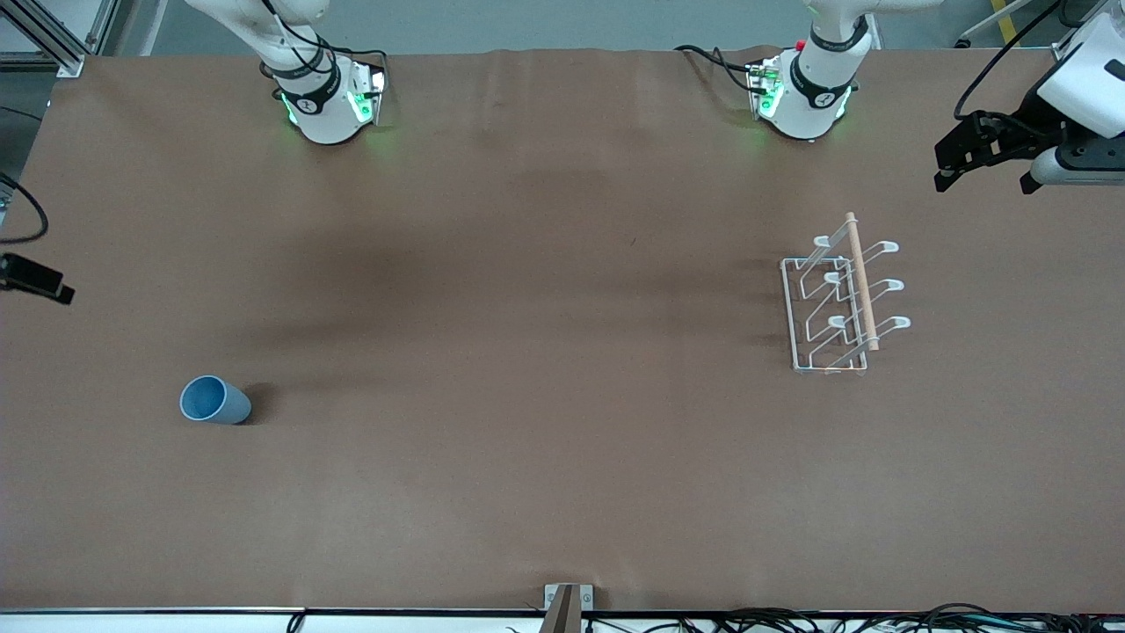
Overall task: Hang cup on cup holder
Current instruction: 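Lower the right gripper over the light blue cup lying on its side, then close the right gripper on the blue cup's rim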
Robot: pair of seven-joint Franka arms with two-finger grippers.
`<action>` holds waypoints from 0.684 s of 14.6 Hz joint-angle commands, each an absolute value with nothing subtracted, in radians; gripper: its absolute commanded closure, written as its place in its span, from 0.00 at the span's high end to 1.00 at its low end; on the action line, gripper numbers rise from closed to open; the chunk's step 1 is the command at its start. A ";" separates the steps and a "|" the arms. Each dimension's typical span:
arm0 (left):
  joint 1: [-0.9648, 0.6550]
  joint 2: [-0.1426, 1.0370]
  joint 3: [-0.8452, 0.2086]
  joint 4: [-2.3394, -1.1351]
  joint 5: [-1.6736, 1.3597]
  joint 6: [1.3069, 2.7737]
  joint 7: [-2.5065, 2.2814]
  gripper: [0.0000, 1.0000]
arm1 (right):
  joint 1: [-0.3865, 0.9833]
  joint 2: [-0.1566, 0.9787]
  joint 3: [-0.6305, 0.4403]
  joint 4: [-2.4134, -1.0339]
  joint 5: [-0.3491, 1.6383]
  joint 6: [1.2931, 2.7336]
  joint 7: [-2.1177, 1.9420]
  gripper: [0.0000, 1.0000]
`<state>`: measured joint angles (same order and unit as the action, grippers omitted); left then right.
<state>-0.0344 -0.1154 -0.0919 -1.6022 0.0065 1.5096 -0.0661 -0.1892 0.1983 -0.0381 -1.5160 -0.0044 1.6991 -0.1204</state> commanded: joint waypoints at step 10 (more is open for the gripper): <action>-0.025 -0.109 -0.094 -1.582 -0.008 1.491 -0.061 1.00 | -0.229 0.561 -0.023 -1.509 0.078 2.005 -0.161 0.99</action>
<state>-0.0339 -0.1147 -0.0912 -1.5998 0.0065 1.5076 -0.0661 -0.2050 0.5291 -0.0373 -1.5176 0.0509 1.9831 -0.1354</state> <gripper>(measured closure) 0.000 0.009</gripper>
